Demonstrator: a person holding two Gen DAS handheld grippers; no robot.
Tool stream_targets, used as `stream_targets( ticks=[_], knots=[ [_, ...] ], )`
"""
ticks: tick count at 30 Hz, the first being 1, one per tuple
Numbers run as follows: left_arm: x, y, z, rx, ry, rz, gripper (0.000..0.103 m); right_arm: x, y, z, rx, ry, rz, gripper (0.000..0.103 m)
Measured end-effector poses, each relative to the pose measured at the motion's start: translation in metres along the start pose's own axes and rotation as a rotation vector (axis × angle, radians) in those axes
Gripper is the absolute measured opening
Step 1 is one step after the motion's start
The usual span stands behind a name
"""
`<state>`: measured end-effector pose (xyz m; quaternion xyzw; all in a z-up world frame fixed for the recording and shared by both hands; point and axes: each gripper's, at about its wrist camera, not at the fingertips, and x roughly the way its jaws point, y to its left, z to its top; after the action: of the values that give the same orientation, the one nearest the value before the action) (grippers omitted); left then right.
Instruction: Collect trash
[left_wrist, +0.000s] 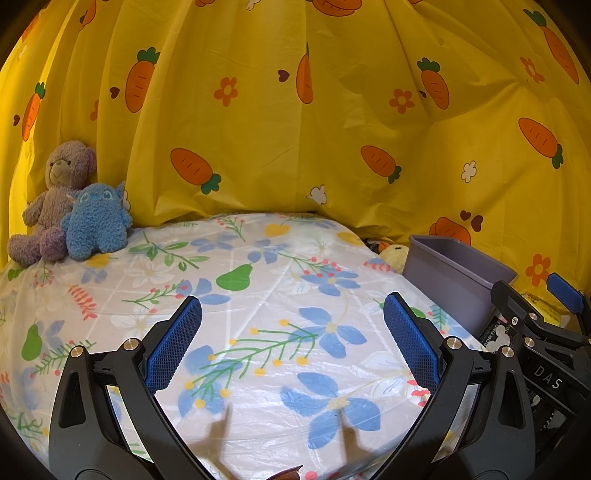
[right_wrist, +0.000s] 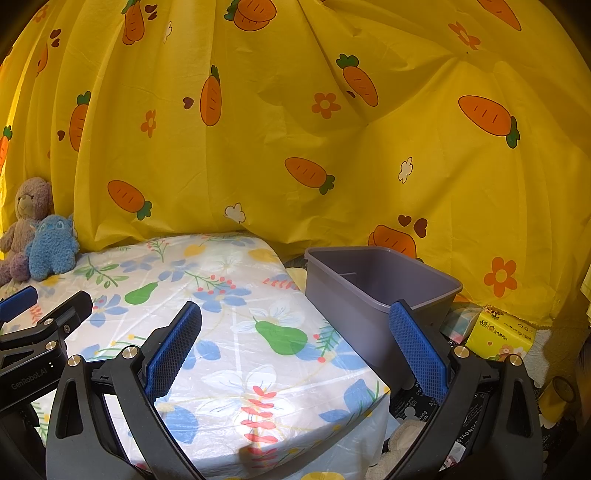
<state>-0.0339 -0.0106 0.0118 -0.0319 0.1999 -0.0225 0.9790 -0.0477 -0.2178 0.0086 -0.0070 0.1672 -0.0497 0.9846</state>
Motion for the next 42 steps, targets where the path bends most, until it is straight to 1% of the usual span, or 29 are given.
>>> stream_targets(
  ticks=[34, 42],
  knots=[
    [-0.0021, -0.0017, 0.0017, 0.003, -0.001, 0.0, 0.097, -0.0013, -0.0007, 0.0001, 0.002, -0.001, 0.002, 0.098],
    [-0.0032, -0.0037, 0.004, 0.015, -0.016, -0.003, 0.097, -0.0004, 0.0014, 0.0009, 0.003, 0.002, 0.001, 0.098]
  ],
)
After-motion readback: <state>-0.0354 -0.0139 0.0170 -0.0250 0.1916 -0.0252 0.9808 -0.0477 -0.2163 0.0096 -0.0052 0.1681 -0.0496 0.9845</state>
